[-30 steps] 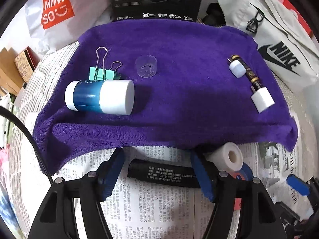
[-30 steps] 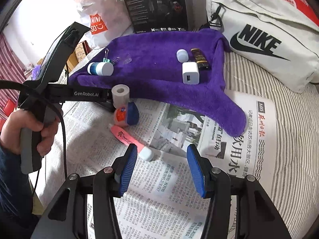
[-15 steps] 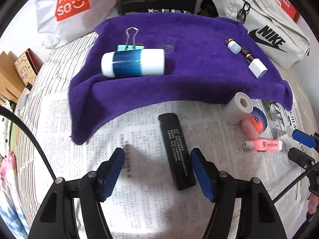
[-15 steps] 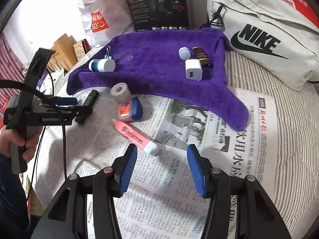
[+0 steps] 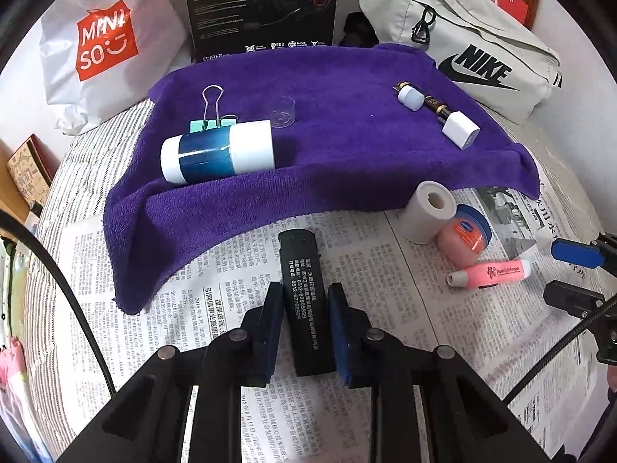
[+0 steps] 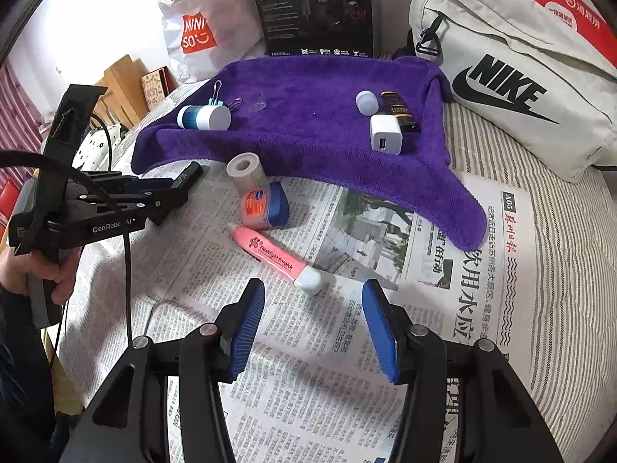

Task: Organize rigid objects
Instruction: 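Grasp the black rectangular box with the left tool while the right tool grasps the pink tube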

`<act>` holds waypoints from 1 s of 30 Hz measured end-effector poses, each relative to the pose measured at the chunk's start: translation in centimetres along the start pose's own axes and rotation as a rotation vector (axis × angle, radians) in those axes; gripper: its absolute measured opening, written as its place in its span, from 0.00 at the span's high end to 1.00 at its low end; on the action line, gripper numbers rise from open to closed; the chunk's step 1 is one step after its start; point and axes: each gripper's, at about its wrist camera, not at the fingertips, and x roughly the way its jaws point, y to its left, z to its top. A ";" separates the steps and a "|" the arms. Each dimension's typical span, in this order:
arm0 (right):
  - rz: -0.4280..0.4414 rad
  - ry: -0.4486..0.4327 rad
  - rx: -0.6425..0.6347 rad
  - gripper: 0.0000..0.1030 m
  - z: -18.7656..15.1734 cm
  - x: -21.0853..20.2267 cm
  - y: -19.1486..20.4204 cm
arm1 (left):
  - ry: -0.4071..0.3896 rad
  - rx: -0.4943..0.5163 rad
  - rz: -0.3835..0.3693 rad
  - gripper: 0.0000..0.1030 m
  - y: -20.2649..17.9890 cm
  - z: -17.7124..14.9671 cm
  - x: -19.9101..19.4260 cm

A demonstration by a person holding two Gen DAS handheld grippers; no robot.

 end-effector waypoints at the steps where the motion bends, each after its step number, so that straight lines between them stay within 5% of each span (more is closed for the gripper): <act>1: -0.001 0.002 0.000 0.49 0.0 0.1 0.0 | 0.001 0.005 -0.001 0.77 -0.1 0.0 0.0; 8: 0.010 0.005 -0.007 0.49 0.2 0.6 0.4 | 0.009 -0.005 0.026 0.68 -0.8 1.1 0.2; 11: 0.021 0.008 -0.033 0.49 0.7 1.1 0.8 | 0.007 0.000 0.019 0.79 -0.7 1.2 0.2; 20: 0.027 0.035 -0.185 0.49 1.9 4.1 3.0 | 0.024 -0.060 0.018 0.79 2.6 -0.2 -0.8; 22: 0.003 0.037 -0.225 0.56 1.8 4.6 3.6 | 0.022 -0.066 0.015 0.79 3.0 -0.3 -0.8; 25: 0.030 0.034 -0.258 0.82 1.4 4.2 4.1 | 0.017 -0.074 0.000 0.79 3.3 -0.5 -0.8; 30: 0.052 0.054 -0.315 0.84 0.5 3.7 5.3 | 0.010 -0.068 0.003 0.79 3.2 -0.5 -0.7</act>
